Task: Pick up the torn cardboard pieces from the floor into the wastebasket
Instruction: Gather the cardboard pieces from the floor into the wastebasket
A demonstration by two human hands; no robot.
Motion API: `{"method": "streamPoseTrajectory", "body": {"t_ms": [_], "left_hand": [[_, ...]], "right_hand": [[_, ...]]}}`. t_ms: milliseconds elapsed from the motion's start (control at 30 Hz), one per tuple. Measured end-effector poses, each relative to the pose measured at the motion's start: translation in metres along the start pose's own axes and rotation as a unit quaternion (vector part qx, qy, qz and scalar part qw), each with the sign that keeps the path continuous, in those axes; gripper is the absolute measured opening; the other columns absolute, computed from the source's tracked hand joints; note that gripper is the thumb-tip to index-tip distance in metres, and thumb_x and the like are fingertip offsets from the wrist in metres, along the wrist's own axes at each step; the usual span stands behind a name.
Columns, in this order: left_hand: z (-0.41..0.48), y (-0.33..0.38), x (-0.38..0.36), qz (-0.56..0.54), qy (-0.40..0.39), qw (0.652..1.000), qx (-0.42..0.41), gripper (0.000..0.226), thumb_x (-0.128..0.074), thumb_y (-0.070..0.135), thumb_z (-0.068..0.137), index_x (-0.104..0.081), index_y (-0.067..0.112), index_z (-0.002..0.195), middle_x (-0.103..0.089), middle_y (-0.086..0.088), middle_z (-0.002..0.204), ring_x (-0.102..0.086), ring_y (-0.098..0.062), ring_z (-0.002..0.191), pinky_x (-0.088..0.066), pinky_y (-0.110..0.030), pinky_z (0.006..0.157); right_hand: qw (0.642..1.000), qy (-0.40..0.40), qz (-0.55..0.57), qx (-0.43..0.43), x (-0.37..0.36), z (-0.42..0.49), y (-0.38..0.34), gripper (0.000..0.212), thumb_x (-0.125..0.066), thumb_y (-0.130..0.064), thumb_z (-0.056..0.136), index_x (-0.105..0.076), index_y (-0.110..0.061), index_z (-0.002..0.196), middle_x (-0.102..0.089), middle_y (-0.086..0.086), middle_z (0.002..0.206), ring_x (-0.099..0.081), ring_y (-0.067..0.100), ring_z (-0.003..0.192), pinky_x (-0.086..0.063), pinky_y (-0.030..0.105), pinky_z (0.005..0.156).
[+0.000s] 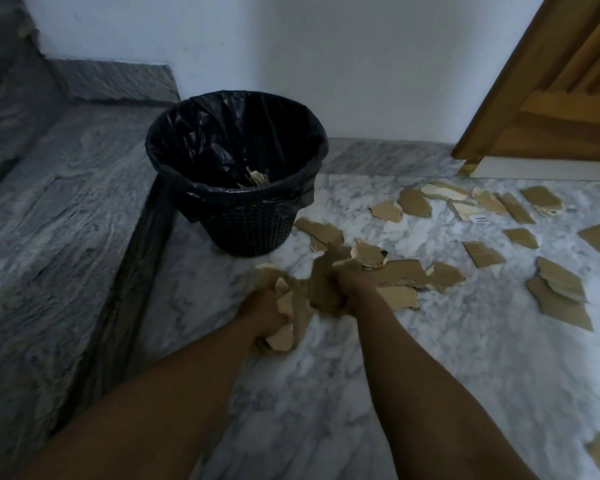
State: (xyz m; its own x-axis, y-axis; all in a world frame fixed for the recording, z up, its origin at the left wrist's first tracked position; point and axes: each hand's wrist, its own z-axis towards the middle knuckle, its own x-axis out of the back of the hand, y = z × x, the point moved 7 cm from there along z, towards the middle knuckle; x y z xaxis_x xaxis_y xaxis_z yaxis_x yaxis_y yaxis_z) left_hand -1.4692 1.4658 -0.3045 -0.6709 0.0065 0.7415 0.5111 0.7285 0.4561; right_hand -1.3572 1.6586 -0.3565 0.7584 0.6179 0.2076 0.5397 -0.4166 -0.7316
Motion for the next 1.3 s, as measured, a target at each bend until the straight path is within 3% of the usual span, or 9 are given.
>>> {"method": "streamPoseTrajectory", "body": {"t_ms": [67,233,433,500,600,833,1000,1167,1300], "left_hand": [[0.007,0.031,0.006,-0.040,0.001,0.999,-0.026,0.051,-0.068,0.037,0.088,-0.052,0.008,0.128,-0.058,-0.011,0.128,-0.057,-0.026,0.113,-0.046,-0.030,0.086],[-0.013,0.161,0.085,-0.218,0.065,0.964,-0.135,0.051,-0.075,0.033,0.084,-0.058,0.010,0.126,-0.061,-0.002,0.116,-0.059,-0.020,0.107,-0.052,-0.032,0.087],[-0.051,0.242,0.268,-0.138,0.206,0.941,-0.232,0.052,-0.071,0.029,0.087,-0.050,0.008,0.130,-0.060,-0.011,0.126,-0.059,-0.025,0.113,-0.052,-0.041,0.096],[-0.065,0.232,0.327,-0.091,0.263,0.936,-0.215,0.064,-0.073,0.034,0.083,-0.045,0.011,0.136,-0.057,-0.011,0.130,-0.057,-0.026,0.116,-0.051,-0.038,0.096],[-0.065,0.183,0.372,-0.066,0.306,0.933,-0.180,0.085,-0.077,0.035,0.079,-0.030,0.017,0.148,-0.051,-0.013,0.138,-0.053,-0.030,0.123,-0.048,-0.037,0.098],[-0.044,0.087,0.371,-0.107,0.310,0.940,-0.091,0.107,-0.074,0.024,0.086,0.006,0.026,0.157,-0.026,-0.012,0.159,-0.042,-0.034,0.135,-0.043,-0.043,0.102],[-0.034,0.081,0.373,-0.081,0.300,0.945,-0.098,0.106,-0.075,0.029,0.086,0.004,0.025,0.157,-0.024,-0.011,0.160,-0.038,-0.034,0.139,-0.040,-0.043,0.109],[-0.016,0.051,0.365,-0.029,0.244,0.969,-0.036,0.110,-0.069,0.051,0.085,0.006,0.017,0.157,-0.020,-0.011,0.162,-0.030,-0.034,0.144,-0.032,-0.040,0.113],[-0.012,0.020,0.358,0.023,0.214,0.976,0.009,0.090,-0.069,0.054,0.083,-0.031,0.011,0.152,-0.041,-0.016,0.150,-0.044,-0.034,0.134,-0.039,-0.039,0.109]], "right_hand": [[1.000,0.010,-0.001,0.019,0.031,-0.021,-0.032,0.058,-0.075,-0.043,0.063,-0.065,-0.010,0.110,-0.068,0.019,0.114,-0.069,0.038,0.094,-0.061,0.057,0.069],[0.982,0.084,0.043,0.163,0.131,-0.103,-0.186,0.008,-0.064,-0.017,0.088,-0.064,-0.012,0.095,-0.068,0.015,0.098,-0.069,0.029,0.082,-0.060,0.038,0.062],[0.927,0.146,0.074,0.337,0.146,-0.147,-0.362,0.038,-0.082,-0.028,0.081,-0.051,-0.019,0.102,-0.064,0.003,0.101,-0.072,0.027,0.091,-0.060,0.034,0.049],[0.905,0.139,0.037,0.401,0.116,-0.188,-0.393,0.055,-0.086,-0.026,0.076,-0.044,-0.021,0.110,-0.059,0.002,0.115,-0.065,0.021,0.099,-0.062,0.031,0.066],[0.871,0.145,-0.032,0.469,0.060,-0.233,-0.408,0.074,-0.085,-0.026,0.074,-0.041,-0.011,0.131,-0.053,0.007,0.130,-0.056,0.019,0.109,-0.055,0.034,0.088],[0.878,0.091,-0.062,0.467,-0.036,-0.210,-0.355,0.056,-0.050,-0.026,0.102,-0.026,-0.018,0.151,-0.059,0.015,0.126,-0.060,0.032,0.108,-0.038,0.029,0.076],[0.882,0.065,-0.112,0.452,-0.059,-0.194,-0.343,0.058,-0.046,-0.030,0.106,-0.019,-0.016,0.155,-0.055,0.023,0.139,-0.059,0.037,0.116,-0.042,0.032,0.077],[0.896,0.060,-0.209,0.387,-0.055,-0.177,-0.329,0.089,-0.053,-0.049,0.100,-0.002,-0.008,0.161,-0.033,0.022,0.159,-0.038,0.038,0.143,-0.038,0.039,0.110],[0.887,0.122,-0.257,0.365,-0.033,-0.154,-0.312,0.085,-0.065,-0.039,0.096,-0.018,-0.002,0.156,-0.037,0.026,0.152,-0.040,0.040,0.140,-0.039,0.045,0.110]]}}
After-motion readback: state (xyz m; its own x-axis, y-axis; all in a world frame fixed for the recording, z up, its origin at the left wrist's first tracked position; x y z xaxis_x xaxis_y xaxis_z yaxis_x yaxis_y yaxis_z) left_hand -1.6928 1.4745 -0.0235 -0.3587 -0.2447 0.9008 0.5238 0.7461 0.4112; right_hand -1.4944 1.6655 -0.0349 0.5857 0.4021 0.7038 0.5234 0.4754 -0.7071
